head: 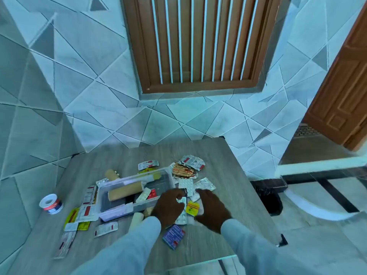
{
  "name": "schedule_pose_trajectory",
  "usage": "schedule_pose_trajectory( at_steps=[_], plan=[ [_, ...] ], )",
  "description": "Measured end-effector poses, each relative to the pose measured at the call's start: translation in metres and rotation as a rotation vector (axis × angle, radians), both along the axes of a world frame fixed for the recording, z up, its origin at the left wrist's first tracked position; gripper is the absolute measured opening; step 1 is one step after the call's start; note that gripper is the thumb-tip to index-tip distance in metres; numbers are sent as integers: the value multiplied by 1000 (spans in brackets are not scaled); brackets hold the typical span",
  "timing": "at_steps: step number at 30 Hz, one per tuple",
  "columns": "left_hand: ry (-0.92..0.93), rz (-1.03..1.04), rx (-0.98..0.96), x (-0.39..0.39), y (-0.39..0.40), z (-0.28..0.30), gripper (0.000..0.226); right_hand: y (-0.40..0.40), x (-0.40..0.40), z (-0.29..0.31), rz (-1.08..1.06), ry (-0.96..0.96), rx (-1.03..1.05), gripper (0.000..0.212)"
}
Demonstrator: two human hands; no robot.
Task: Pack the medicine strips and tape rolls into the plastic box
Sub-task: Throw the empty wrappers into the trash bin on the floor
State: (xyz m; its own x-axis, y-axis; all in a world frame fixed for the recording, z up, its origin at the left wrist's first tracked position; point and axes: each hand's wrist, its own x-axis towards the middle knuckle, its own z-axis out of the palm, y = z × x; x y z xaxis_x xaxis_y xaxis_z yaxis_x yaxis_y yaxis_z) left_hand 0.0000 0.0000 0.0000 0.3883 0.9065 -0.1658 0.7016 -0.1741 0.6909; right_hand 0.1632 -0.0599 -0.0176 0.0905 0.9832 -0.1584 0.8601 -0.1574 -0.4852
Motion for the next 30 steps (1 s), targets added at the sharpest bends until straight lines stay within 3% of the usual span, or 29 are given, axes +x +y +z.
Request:
schedule_pose_trajectory(
  at_steps=[3,7,15,18,22,26,28,30],
  plan=[
    [69,-129,-92,6,15,-32,43,12,-3,-29,69,-121,-92,96],
    [96,-177,-170,21,43,-52,42,32,-5,-72,133,-211,-200,90],
    [151,-280,-254,45,90,-79,42,48,-4,-103,111,-295,-111,34],
    [116,-286,-281,56,100,-80,41,52,-8,-110,126,-399,-104,23],
    [106,-364,-230,73,115,-73,38,67,-2,-93,81,-362,-151,14],
    [83,-347,-231,85,129,-62,39,71,8,-71,140,-200,-349,50],
    [71,-314,-248,88,135,-59,40,70,10,-65,240,-229,-381,75],
    [64,-284,-256,89,135,-57,41,69,11,-68,327,-292,-393,81]
  ],
)
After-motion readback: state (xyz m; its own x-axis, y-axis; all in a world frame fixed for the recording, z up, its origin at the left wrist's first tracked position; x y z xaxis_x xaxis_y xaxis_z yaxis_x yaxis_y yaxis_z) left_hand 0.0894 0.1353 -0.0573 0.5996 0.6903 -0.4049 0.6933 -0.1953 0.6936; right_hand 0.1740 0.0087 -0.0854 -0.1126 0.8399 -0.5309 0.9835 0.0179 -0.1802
